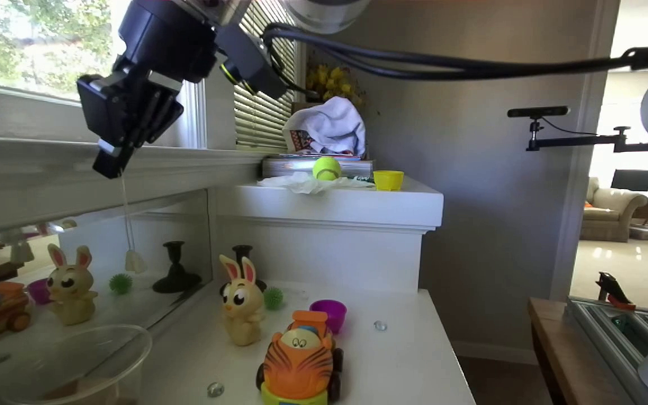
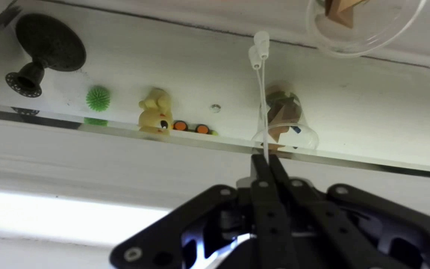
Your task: Close the blinds of the window
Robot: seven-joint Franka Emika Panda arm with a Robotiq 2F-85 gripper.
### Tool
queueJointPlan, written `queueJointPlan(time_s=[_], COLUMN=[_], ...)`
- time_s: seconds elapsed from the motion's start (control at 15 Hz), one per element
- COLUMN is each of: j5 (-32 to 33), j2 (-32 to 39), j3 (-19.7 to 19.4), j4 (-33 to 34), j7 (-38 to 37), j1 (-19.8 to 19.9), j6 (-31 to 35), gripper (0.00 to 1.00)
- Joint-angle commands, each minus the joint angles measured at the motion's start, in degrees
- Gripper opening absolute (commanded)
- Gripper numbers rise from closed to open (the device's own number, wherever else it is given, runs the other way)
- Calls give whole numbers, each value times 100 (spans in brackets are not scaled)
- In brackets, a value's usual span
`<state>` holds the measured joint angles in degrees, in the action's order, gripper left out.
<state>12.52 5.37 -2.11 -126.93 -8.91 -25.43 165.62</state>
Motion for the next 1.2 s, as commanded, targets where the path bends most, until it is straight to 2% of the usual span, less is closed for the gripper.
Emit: queueJointPlan(time_s=[0.0, 0.13, 0.2, 0.27, 0.53, 0.73, 0.87, 1.13], j5=[-477, -577, -424, -147, 9, -139, -291, -207], j2=[-320, -377, -346, -287, 145, 659, 1106, 2174], j3=[729, 979, 747, 743, 808, 1077, 1390, 1977], j4=[132, 338, 470, 688, 1545, 2188, 2628, 3602], j7=[140, 90, -75, -295, -208, 145, 409, 876], j1=[428, 557, 320, 332, 216, 6, -98, -250], j6=[-489, -106, 148, 371, 1005, 906, 783, 489], gripper=[0, 0, 0, 0, 0, 0, 0, 0])
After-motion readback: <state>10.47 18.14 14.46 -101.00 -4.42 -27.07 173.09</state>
